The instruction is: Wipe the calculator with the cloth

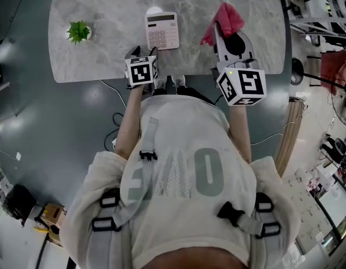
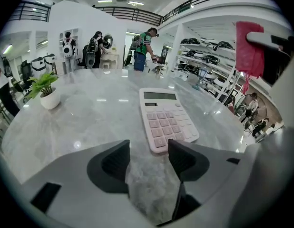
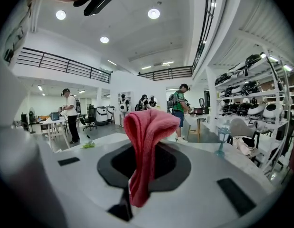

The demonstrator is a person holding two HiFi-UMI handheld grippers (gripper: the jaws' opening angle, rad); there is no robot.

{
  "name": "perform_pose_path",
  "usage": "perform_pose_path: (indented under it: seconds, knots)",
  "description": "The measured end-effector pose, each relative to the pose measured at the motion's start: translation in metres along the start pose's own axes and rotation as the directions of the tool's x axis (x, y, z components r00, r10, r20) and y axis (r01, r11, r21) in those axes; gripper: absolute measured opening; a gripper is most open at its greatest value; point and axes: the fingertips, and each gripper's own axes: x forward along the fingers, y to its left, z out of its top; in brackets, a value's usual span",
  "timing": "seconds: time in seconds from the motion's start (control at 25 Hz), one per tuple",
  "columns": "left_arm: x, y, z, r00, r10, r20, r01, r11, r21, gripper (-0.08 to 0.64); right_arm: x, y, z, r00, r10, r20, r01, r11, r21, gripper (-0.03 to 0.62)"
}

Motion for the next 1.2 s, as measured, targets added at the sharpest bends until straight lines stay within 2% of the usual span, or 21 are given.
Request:
perform_pose_path:
  seconds: [0.28, 0.56, 0.76, 0.88, 0.96, 1.04, 1.12, 1.2]
  knots:
    - [0.003, -0.001, -0.001, 0.999, -0.047, -0.015, 0.047, 0.999, -0.007, 0.252, -0.001, -0.002, -0.004, 1.0, -0.012, -0.013, 0.012, 1.0, 0.005, 0.057]
    - [0.002, -0.003, 0.0, 0.999, -0.044, 0.002, 0.044, 0.999, 0.003, 0.252, 0.007, 0.001, 0.0, 1.0, 0.008, -0.017, -0.008, 1.0, -0.02, 0.057]
    - [0.002, -0.004, -0.001, 0.999, -0.045, 0.0, 0.045, 0.999, 0.006, 0.252, 0.024, 0.004, 0.012, 0.999, 0.027, -0.02, -0.03, 0.991, -0.133, 0.057]
    - [0.003, -0.002, -0.001, 0.999, -0.046, -0.009, 0.046, 0.999, 0.005, 0.252, 0.042, 0.008, 0.02, 0.998, 0.047, -0.038, -0.055, 0.968, -0.244, 0.057]
    - [0.004, -0.001, -0.001, 0.999, -0.047, -0.02, 0.047, 0.999, 0.003, 0.252, 0.056, 0.012, 0.02, 0.995, 0.064, -0.077, -0.087, 0.937, -0.337, 0.057]
    - [0.004, 0.0, -0.001, 0.998, -0.048, -0.027, 0.048, 0.999, 0.002, 0.252, 0.07, 0.015, 0.015, 0.989, 0.07, -0.132, -0.124, 0.88, -0.458, 0.057]
    - [0.004, 0.0, -0.001, 0.999, -0.046, -0.027, 0.046, 0.999, 0.002, 0.252, 0.084, 0.019, 0.006, 0.98, 0.06, -0.188, -0.161, 0.792, -0.589, 0.057]
    - [0.003, 0.0, 0.0, 0.999, -0.042, -0.029, 0.043, 0.999, 0.003, 0.252, 0.097, 0.022, -0.004, 0.972, 0.042, -0.231, -0.195, 0.688, -0.699, 0.057]
